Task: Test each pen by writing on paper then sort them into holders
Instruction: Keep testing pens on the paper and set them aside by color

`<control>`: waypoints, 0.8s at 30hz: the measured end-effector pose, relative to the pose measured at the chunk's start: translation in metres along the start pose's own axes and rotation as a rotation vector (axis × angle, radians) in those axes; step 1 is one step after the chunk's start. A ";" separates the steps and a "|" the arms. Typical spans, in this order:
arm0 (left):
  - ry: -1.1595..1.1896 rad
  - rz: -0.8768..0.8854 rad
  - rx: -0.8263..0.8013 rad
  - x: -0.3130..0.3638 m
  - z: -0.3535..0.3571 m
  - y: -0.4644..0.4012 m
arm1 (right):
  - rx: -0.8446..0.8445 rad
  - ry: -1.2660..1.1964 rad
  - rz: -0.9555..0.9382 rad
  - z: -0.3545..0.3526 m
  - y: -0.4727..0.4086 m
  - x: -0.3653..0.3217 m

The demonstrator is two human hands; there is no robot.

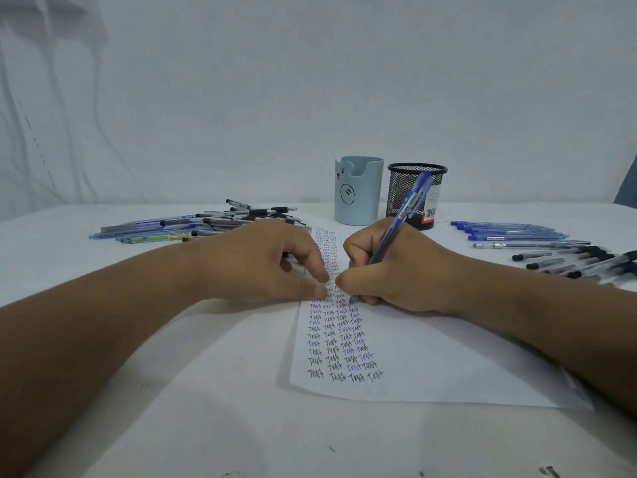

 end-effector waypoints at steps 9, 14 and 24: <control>-0.018 0.008 -0.002 -0.001 0.000 0.000 | 0.005 0.006 -0.008 -0.002 0.000 0.001; -0.025 0.003 -0.010 -0.001 0.001 -0.001 | -0.027 0.006 -0.003 -0.001 -0.001 0.002; -0.012 -0.005 0.004 -0.002 0.000 0.000 | -0.019 0.017 -0.012 -0.002 -0.002 0.003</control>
Point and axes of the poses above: each hand's wrist, its own y-axis away from the middle knuckle, its own z-axis out of the palm, x = y × z, the point moved 5 cm from there along -y, towards the middle knuckle, and after that the axes turned 12 degrees about z, right-handed, at the moved point
